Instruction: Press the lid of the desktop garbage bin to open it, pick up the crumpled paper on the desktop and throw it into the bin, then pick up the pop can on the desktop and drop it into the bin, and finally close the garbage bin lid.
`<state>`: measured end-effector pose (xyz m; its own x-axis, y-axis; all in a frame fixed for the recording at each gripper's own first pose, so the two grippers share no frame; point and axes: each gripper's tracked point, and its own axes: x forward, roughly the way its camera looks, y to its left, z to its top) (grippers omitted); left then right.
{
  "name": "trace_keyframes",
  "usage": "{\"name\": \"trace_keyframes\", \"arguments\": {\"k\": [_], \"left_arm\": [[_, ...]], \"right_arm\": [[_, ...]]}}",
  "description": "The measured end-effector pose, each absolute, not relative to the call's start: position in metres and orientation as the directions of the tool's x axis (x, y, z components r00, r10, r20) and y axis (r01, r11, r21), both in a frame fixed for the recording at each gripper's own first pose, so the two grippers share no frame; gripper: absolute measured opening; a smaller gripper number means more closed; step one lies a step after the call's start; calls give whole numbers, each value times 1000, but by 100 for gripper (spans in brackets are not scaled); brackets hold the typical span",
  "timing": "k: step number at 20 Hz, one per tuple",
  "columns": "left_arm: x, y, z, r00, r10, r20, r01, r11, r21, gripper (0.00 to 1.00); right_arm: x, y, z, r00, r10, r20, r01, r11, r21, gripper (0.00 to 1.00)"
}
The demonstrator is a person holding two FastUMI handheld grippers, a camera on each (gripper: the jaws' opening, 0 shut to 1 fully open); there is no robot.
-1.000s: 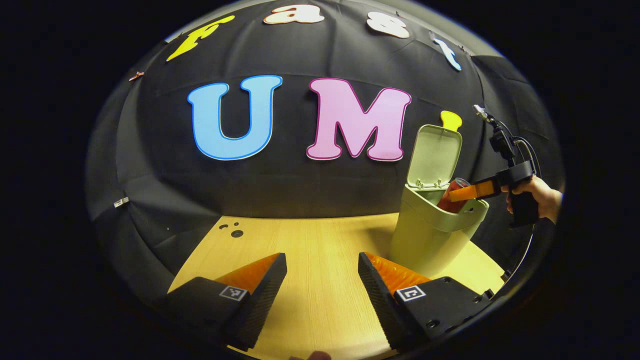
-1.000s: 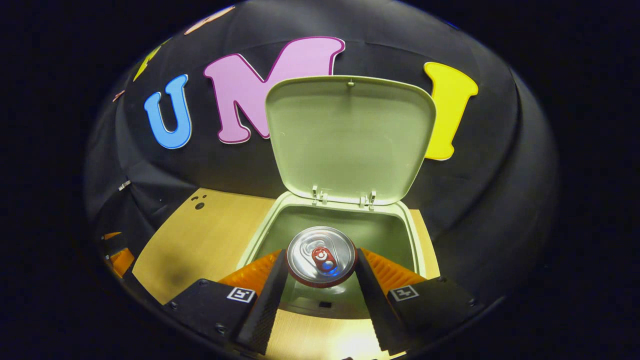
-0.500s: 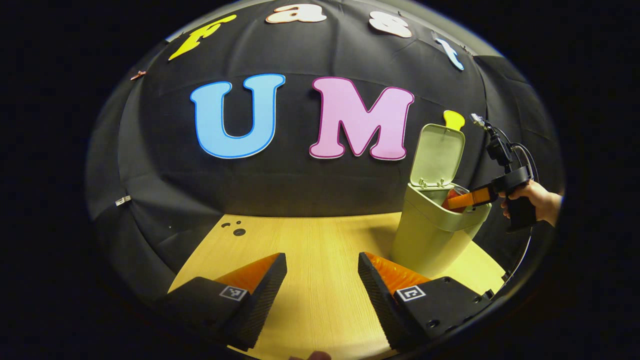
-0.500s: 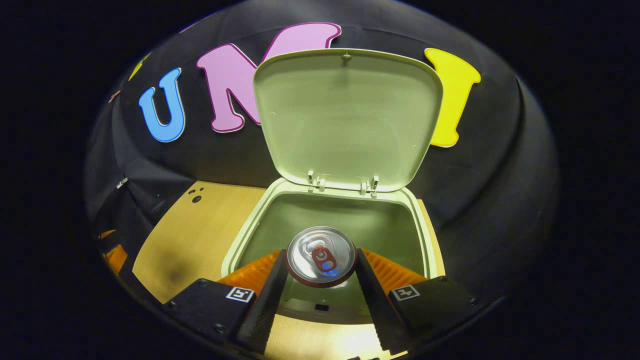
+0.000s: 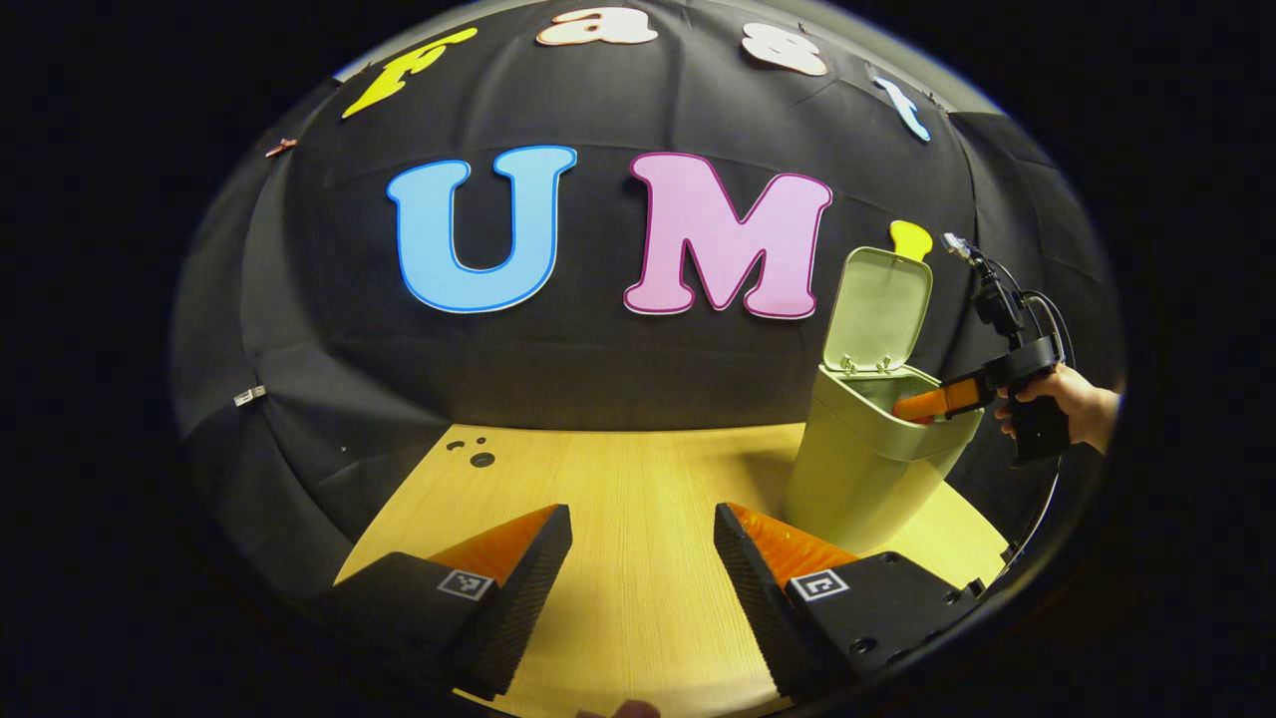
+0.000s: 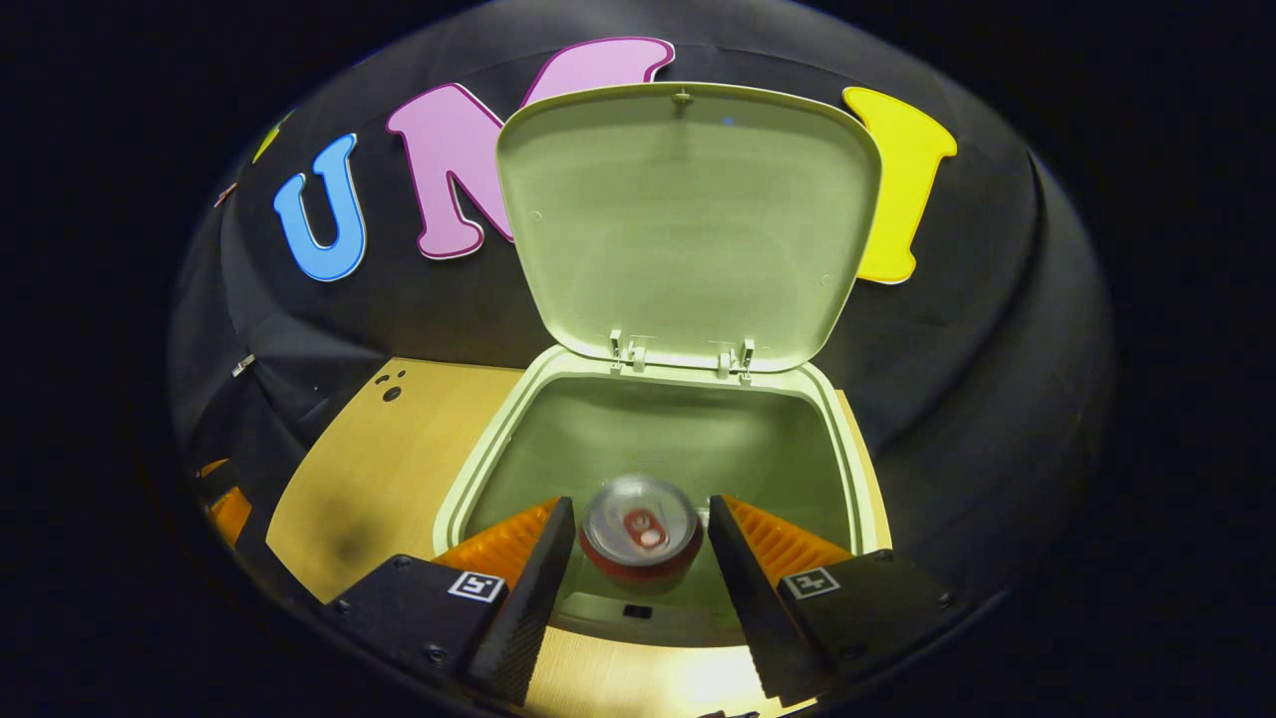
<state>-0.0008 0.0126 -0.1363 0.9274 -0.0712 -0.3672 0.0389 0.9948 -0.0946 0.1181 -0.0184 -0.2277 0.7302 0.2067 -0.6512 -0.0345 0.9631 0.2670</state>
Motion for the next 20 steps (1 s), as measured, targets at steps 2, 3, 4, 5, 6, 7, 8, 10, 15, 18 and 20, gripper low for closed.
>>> {"name": "trace_keyframes", "arguments": {"k": [2, 3, 4, 5, 6, 7, 8, 10, 15, 18, 20], "left_arm": [[-1, 12, -136, 928, -71, -366, 39, 995, -95, 93], [-2, 12, -136, 928, -71, -364, 39, 995, -95, 93], [-2, 12, -136, 929, -71, -363, 40, 995, -94, 93], [-3, 12, -135, 929, -71, -363, 40, 995, -94, 93], [-3, 13, -135, 929, -71, -363, 39, 995, -95, 93], [-4, 13, -135, 929, -72, -362, 40, 995, -96, 93], [-5, 13, -135, 930, -72, -362, 39, 995, -97, 93], [-7, 12, -133, 930, -74, -359, 41, 994, -98, 92], [-10, 10, -134, 931, -83, -356, 47, 993, -110, 93], [-13, 6, -134, 930, -97, -355, 57, 991, -123, 93], [-14, 6, -132, 932, -101, -349, 61, 991, -122, 93]], "right_arm": [[117, -19, -225, 734, 209, -646, -31, 961, 275, 88], [116, -19, -223, 737, 208, -643, -28, 960, 278, 89], [116, -20, -221, 742, 207, -638, -25, 959, 282, 89], [115, -21, -217, 748, 206, -631, -22, 958, 287, 89], [114, -22, -213, 756, 205, -622, -19, 956, 291, 89], [113, -22, -207, 765, 205, -611, -18, 955, 297, 88], [112, -24, -202, 772, 203, -603, -16, 954, 300, 88], [111, -27, -189, 797, 196, -571, -18, 953, 302, 89], [114, -44, -139, 868, 161, -470, -26, 959, 282, 99], [119, -55, -104, 907, 134, -399, -23, 962, 272, 99], [125, -61, -80, 931, 113, -347, -18, 963, 267, 99]]}}
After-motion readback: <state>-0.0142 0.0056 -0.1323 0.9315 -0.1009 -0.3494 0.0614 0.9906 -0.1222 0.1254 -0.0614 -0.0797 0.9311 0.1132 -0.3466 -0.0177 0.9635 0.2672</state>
